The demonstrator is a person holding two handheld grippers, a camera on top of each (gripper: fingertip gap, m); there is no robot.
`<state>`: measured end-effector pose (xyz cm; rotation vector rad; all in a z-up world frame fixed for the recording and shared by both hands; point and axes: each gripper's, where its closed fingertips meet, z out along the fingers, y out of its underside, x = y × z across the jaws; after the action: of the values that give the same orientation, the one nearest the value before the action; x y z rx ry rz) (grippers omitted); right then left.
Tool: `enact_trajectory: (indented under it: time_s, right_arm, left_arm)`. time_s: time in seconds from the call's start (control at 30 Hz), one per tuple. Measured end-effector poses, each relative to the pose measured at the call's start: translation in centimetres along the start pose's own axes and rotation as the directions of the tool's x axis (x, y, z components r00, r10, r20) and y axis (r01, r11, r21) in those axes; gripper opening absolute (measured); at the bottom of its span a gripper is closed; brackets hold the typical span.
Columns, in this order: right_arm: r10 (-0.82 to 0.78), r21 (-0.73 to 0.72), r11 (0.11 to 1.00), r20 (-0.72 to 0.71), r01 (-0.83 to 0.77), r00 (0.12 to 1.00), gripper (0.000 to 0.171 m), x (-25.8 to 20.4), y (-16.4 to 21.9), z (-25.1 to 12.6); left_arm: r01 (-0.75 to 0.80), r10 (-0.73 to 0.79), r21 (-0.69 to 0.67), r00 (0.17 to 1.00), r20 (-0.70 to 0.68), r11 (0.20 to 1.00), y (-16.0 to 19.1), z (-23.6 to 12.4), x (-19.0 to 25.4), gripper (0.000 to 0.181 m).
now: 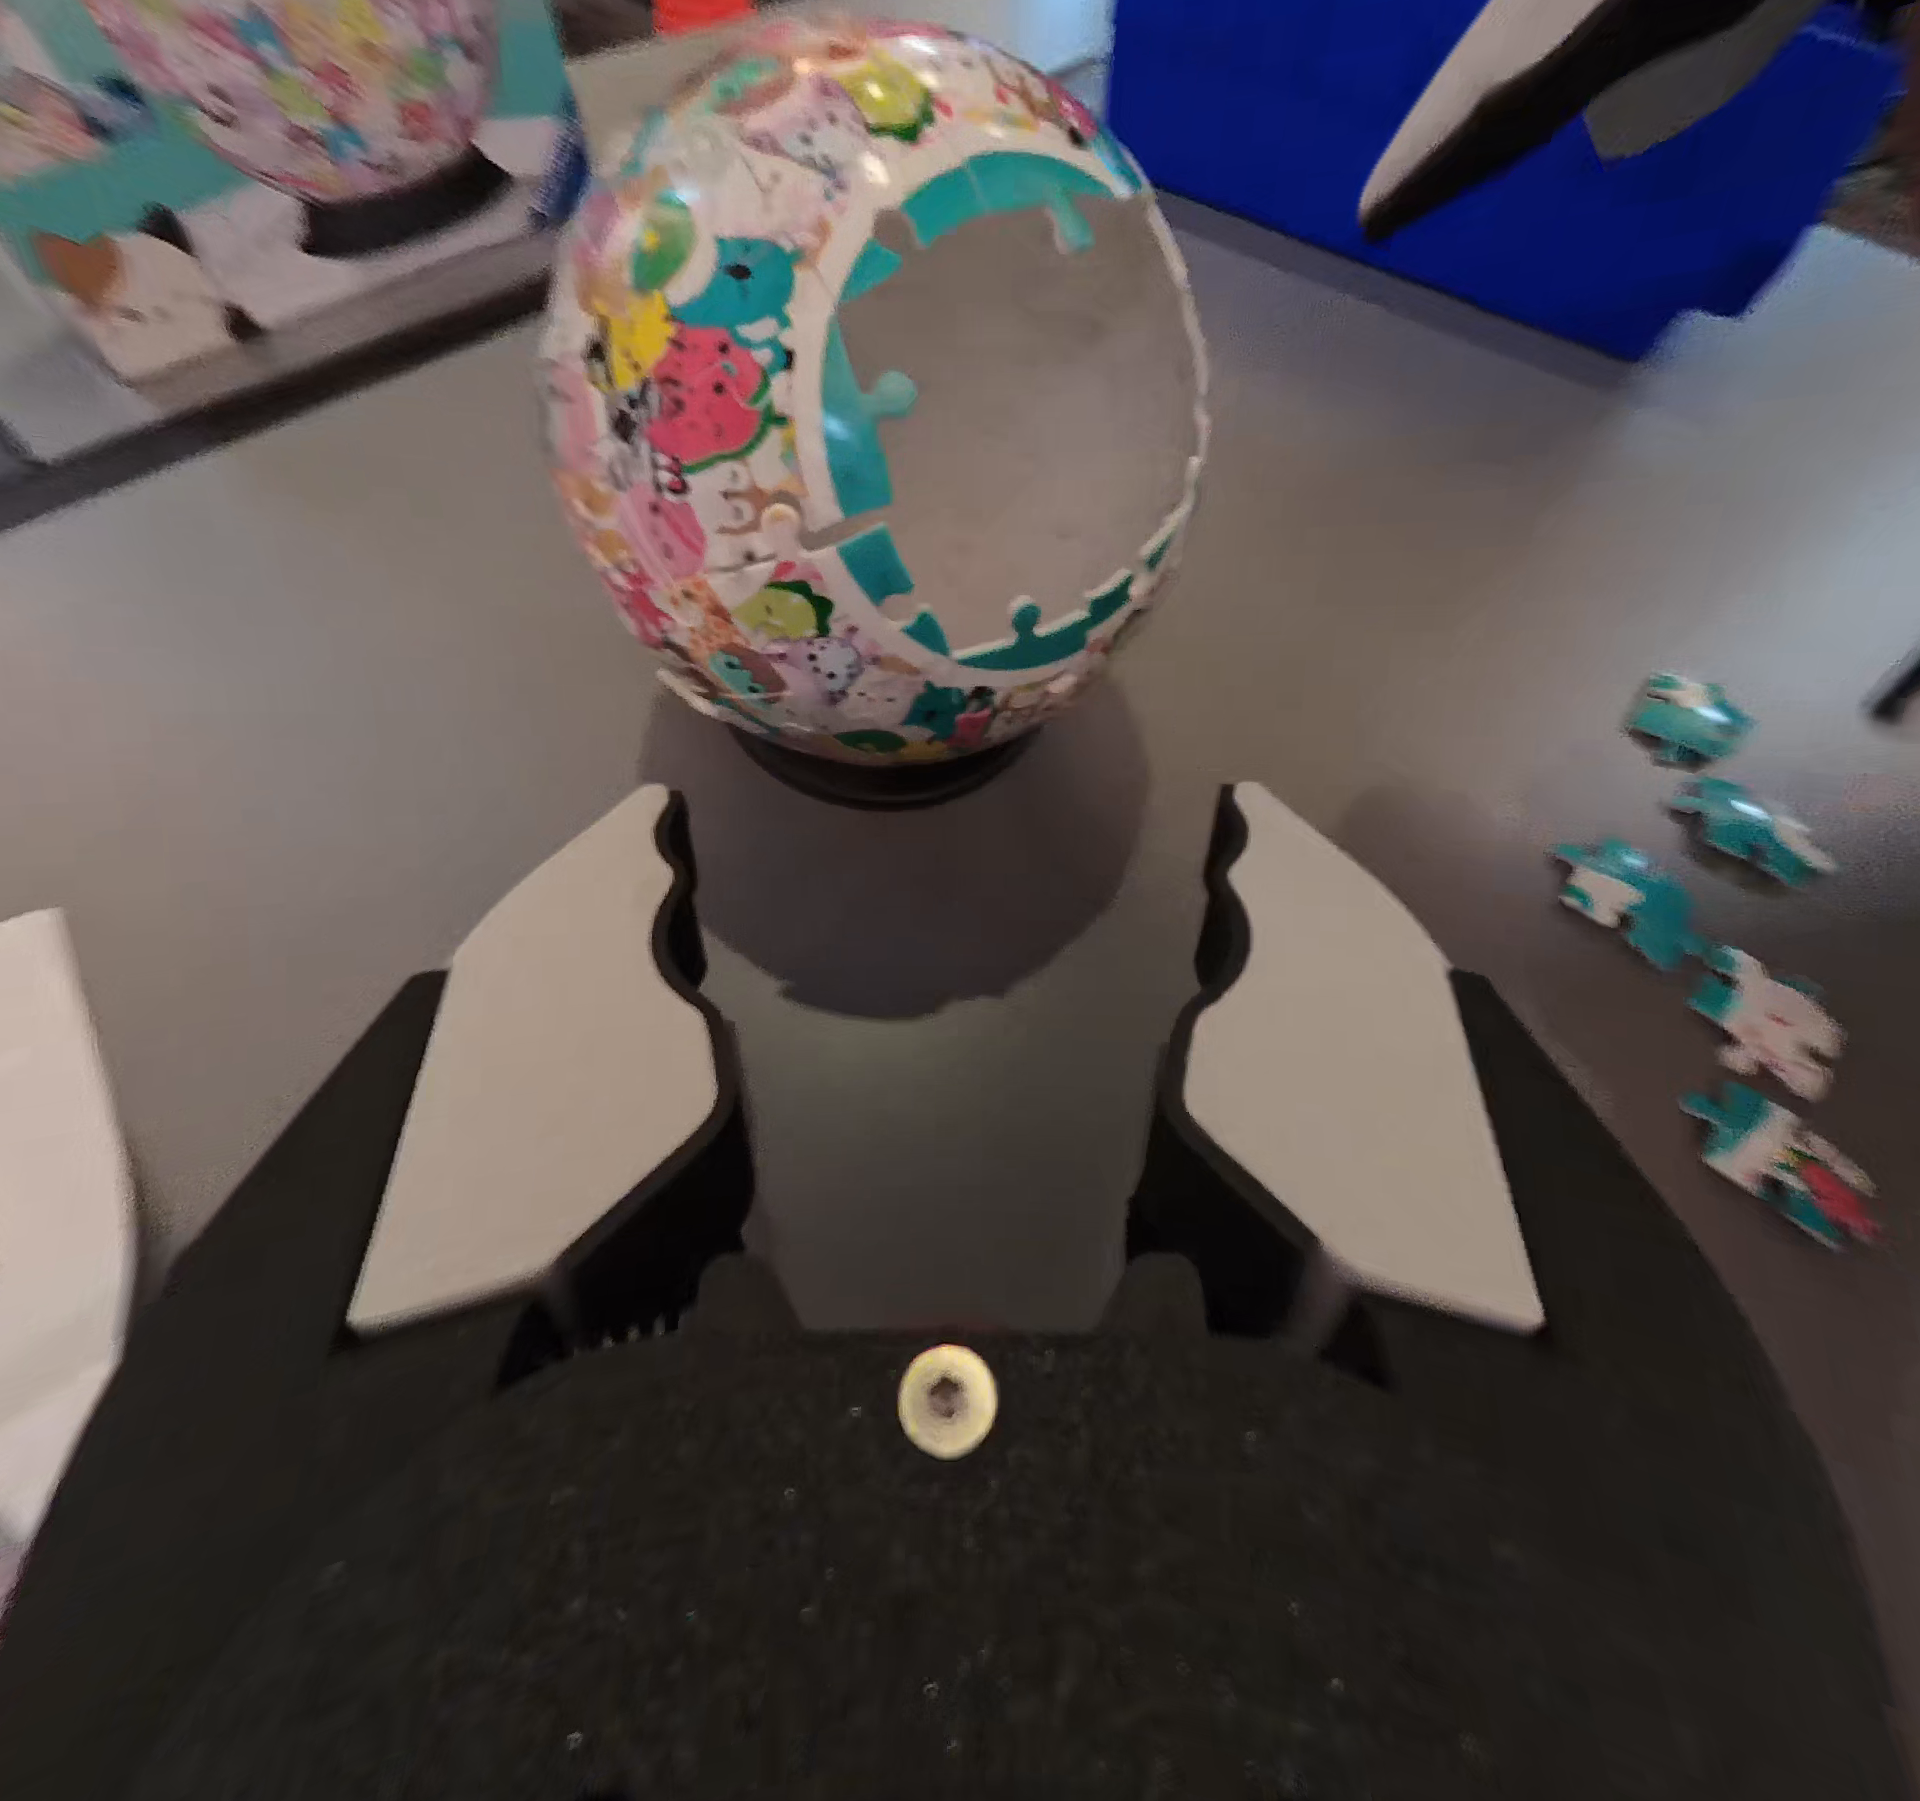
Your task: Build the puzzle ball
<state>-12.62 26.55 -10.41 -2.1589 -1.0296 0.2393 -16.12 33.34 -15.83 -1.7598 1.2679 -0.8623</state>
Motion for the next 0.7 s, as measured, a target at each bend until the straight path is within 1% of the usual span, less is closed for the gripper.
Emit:
enact_trajectory:
  time_s: [0.07, 0.13, 0.2, 0.23, 0.27, 0.33, 0.43, 0.57, 0.63, 0.7]
  right_arm:
    - [0.154, 0.112, 0.981, 0.028, -0.156, 0.988, 0.089, 1.5, 0.8, -1.4]
    - [0.294, 0.182, 0.934, 0.090, -0.306, 0.952, 0.092, 3.1, 1.9, -1.6]
    - [0.361, 0.243, 0.891, 0.134, -0.384, 0.923, 0.097, 4.5, 2.5, -0.8]
    - [0.361, 0.239, 0.891, 0.137, -0.385, 0.922, 0.101, 5.0, 3.0, 0.0]
    - [0.332, 0.234, 0.907, 0.119, -0.352, 0.936, 0.103, 5.5, 3.4, 0.8]
    - [0.263, 0.228, 0.937, 0.037, -0.264, 0.964, 0.106, 6.8, 4.2, 2.5]
    - [0.199, 0.161, 0.966, 0.027, -0.201, 0.980, 0.109, 7.1, 5.1, 4.5]
    - [0.127, 0.181, 0.975, 0.021, -0.129, 0.992, 0.108, 7.8, 4.7, 4.9]
    - [0.055, 0.159, 0.986, -0.046, -0.047, 0.997, 0.108, 9.4, 5.0, 5.3]
    - [-0.027, 0.111, 0.993, -0.067, 0.035, 0.997, 0.108, 10.3, 5.2, 6.1]
  left_arm:
    - [0.055, -0.060, -0.039, 0.990, -0.126, 0.998, 0.2, 0.2, 0.9, 0.100]
    - [0.098, -0.110, -0.059, 0.967, -0.231, 0.993, 0.1, 0.3, 1.2, 0.106]
    - [0.115, -0.135, -0.082, 0.946, -0.295, 0.990, 0.2, 0.7, 1.2, 0.107]
    - [0.117, -0.138, -0.087, 0.941, -0.309, 0.989, 0.2, 0.9, 1.0, 0.107]
    - [0.109, -0.134, -0.095, 0.942, -0.309, 0.989, 0.2, 1.2, 0.8, 0.107]
    - [0.085, -0.115, -0.124, 0.957, -0.267, 0.989, 0.7, 2.1, -0.1, 0.107]
    - [0.076, -0.114, -0.157, 0.961, -0.251, 0.985, 1.2, 2.8, -0.3, 0.106]
    - [0.053, -0.097, -0.172, 0.962, -0.256, 0.984, 1.6, 2.9, 0.0, 0.106]
    - [0.027, -0.075, -0.194, 0.967, -0.244, 0.981, 1.8, 3.2, -0.3, 0.105]
    - [-0.018, -0.028, -0.218, 0.977, -0.209, 0.976, 1.9, 3.8, -1.0, 0.106]
